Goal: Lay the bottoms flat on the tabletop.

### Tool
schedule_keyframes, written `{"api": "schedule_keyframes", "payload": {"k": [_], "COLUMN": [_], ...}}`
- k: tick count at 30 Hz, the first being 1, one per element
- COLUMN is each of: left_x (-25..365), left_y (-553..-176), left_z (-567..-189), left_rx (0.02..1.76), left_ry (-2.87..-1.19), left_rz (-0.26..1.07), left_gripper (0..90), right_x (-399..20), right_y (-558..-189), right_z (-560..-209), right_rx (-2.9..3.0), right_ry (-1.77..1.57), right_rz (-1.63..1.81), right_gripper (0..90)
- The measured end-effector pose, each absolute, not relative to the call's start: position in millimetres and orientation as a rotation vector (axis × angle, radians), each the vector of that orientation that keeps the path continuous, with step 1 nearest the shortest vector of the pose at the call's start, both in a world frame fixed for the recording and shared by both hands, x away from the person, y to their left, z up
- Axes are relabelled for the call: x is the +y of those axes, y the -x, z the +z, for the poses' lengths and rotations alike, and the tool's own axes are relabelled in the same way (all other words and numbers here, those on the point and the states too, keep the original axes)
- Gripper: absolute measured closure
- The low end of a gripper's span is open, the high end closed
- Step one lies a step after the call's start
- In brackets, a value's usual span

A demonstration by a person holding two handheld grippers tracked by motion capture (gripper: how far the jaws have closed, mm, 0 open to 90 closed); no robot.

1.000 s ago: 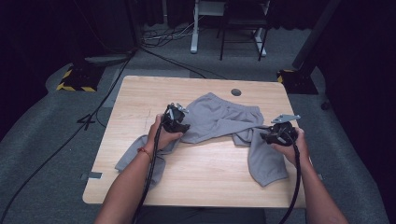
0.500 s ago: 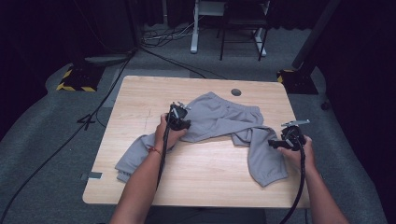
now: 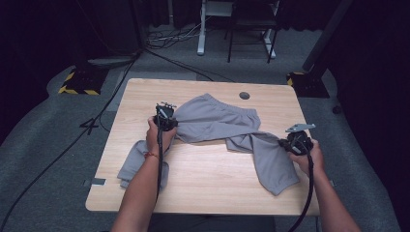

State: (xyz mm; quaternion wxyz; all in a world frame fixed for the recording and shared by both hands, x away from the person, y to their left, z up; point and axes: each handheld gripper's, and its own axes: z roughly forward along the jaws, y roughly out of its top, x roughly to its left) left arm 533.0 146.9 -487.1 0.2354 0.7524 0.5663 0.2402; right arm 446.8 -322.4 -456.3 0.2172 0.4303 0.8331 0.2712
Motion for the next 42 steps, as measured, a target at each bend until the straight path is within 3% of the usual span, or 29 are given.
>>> {"api": "schedule_keyframes", "payload": {"k": [8,12,17,20,22,25,29,33,38,42], "left_x": [146,151,146,139,133,122,100,65,42,62], "left_y": [-507,-480,-451,-438,-431,-420,-403,-383,-376,-391], "left_z": [-467,-454,-448,-448,-449,-452,-454,-453,-463,-465], "left_rx": [1.287,1.169,1.056,0.976,0.936,0.871,0.759,0.604,0.538,0.638], "left_ry": [-2.143,-2.116,-2.107,-2.112,-2.127,-2.135,-2.161,-2.218,-2.310,-2.299], "left_rz": [0.591,0.533,0.469,0.423,0.404,0.343,0.297,0.257,0.313,0.383], "left_gripper": [45.8,44.5,42.8,41.8,40.9,37.8,34.1,32.6,32.4,32.4], "right_x": [-294,-241,-174,-141,-130,-143,-196,-241,-244,-226], "right_y": [-420,-390,-364,-353,-348,-347,-366,-390,-386,-379], "right_z": [-410,-395,-410,-426,-433,-424,-412,-433,-466,-474], "right_rx": [2.365,2.509,2.698,2.803,2.866,2.809,2.620,2.609,2.723,2.748], "right_ry": [-0.984,-0.687,-0.436,-0.353,-0.300,-0.320,-0.549,-0.826,-0.846,-0.778], "right_rz": [0.952,0.968,0.938,0.928,0.949,1.018,1.079,1.044,1.022,0.907], "right_gripper": [87.0,86.5,83.5,68.6,51.2,45.5,45.1,40.2,35.4,36.6]}}
